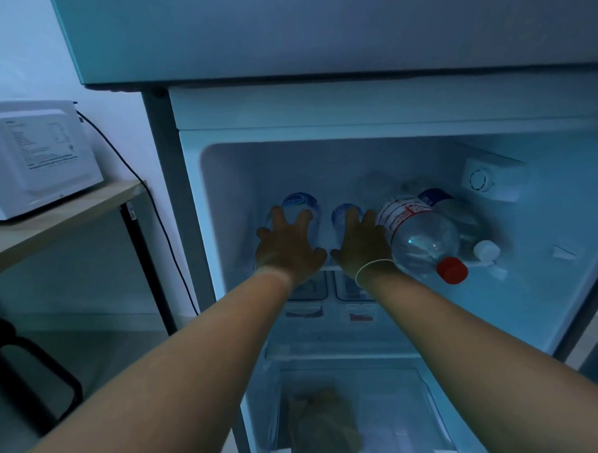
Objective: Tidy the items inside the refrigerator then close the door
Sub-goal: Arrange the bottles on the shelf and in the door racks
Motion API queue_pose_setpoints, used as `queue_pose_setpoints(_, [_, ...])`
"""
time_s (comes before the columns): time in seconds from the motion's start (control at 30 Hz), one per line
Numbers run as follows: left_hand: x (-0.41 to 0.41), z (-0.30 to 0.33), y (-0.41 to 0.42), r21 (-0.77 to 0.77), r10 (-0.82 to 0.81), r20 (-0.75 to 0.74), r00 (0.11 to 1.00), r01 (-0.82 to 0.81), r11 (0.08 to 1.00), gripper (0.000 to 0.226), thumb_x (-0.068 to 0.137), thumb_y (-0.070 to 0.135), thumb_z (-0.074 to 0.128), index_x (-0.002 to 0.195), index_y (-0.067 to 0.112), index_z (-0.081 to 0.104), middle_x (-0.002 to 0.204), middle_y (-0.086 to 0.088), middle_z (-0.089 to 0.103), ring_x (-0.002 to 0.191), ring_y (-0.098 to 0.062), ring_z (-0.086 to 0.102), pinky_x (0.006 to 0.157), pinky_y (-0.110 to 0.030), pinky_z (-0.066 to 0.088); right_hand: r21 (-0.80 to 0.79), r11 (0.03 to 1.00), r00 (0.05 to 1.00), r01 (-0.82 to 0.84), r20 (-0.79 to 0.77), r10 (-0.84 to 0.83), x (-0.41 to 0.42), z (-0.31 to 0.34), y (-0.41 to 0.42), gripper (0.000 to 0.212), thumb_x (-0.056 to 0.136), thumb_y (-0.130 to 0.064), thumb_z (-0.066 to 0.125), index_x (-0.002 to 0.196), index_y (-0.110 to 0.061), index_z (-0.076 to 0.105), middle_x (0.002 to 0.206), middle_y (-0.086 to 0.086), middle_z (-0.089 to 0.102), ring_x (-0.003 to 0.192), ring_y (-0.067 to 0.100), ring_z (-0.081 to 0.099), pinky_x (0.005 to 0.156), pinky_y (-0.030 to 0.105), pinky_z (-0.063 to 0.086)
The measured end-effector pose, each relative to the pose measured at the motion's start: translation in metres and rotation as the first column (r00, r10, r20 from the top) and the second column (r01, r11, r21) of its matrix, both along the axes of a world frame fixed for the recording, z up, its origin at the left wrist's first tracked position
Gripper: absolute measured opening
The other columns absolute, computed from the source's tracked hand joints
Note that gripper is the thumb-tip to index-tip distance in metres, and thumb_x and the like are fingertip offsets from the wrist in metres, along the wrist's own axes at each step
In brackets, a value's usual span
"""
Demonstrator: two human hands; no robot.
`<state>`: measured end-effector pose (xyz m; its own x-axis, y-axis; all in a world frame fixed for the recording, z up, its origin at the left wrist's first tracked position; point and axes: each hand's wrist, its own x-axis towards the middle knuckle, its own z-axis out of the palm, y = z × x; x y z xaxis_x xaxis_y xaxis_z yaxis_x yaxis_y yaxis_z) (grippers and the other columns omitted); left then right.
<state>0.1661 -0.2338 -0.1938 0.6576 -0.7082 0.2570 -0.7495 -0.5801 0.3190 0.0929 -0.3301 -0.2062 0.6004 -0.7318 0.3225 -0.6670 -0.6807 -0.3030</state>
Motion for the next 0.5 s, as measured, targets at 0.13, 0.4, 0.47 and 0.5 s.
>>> queue_pose_setpoints(0.13, [0.0019, -0.0007, -0.0007, 0.028, 0.006, 0.003, 1.000, -0.006, 1.000, 0.062, 0.084, 0.044, 0.050, 0.140, 0.035, 0.024, 0.149, -0.011, 0.013, 0.123, -0.043, 0.034, 0.091, -0.045, 0.044, 0.002, 1.000, 0.999, 0.031, -0.029, -0.031, 0.0038, -0.0029, -0.0024, 0.071, 0.086, -0.019, 0.062, 0.142, -0.014, 0.019, 0.143, 0.020, 0.023, 0.122, 0.041, 0.039, 0.088, 0.038, 0.046])
queue_pose_setpoints(0.4, [-0.0024, -0.0020, -0.0049, 0.062, -0.001, 0.043, 0.999, -0.002, 0.998, 0.060, 0.086, 0.042, 0.050, 0.140, 0.033, 0.025, 0.148, -0.010, 0.013, 0.125, -0.042, 0.030, 0.087, -0.043, 0.047, 0.039, 0.998, 0.998, 0.058, -0.042, -0.056, 0.0045, -0.0041, 0.0004, 0.062, 0.091, -0.016, 0.053, 0.144, -0.016, 0.020, 0.139, 0.023, 0.031, 0.126, 0.041, 0.035, 0.095, 0.042, 0.043])
queue_pose_setpoints(0.47, [-0.0006, -0.0016, -0.0055, 0.066, -0.006, 0.039, 0.999, 0.003, 0.998, 0.061, 0.086, 0.041, 0.050, 0.141, 0.034, 0.024, 0.149, -0.010, 0.012, 0.125, -0.043, 0.030, 0.086, -0.042, 0.046, 0.049, 0.997, 0.998, 0.056, -0.045, -0.054, 0.0019, -0.0031, 0.0034, 0.064, 0.091, -0.017, 0.053, 0.145, -0.016, 0.018, 0.140, 0.022, 0.031, 0.127, 0.041, 0.034, 0.097, 0.042, 0.042])
queue_pose_setpoints(0.5, [0.0001, -0.0016, -0.0054, 0.067, -0.008, 0.033, 0.999, 0.006, 0.998, 0.061, 0.086, 0.041, 0.050, 0.141, 0.034, 0.024, 0.149, -0.009, 0.012, 0.125, -0.043, 0.030, 0.085, -0.041, 0.045, 0.056, 0.997, 0.998, 0.051, -0.045, -0.048, 0.0002, -0.0028, 0.0051, 0.065, 0.091, -0.018, 0.053, 0.145, -0.016, 0.018, 0.140, 0.022, 0.030, 0.127, 0.041, 0.034, 0.098, 0.041, 0.041])
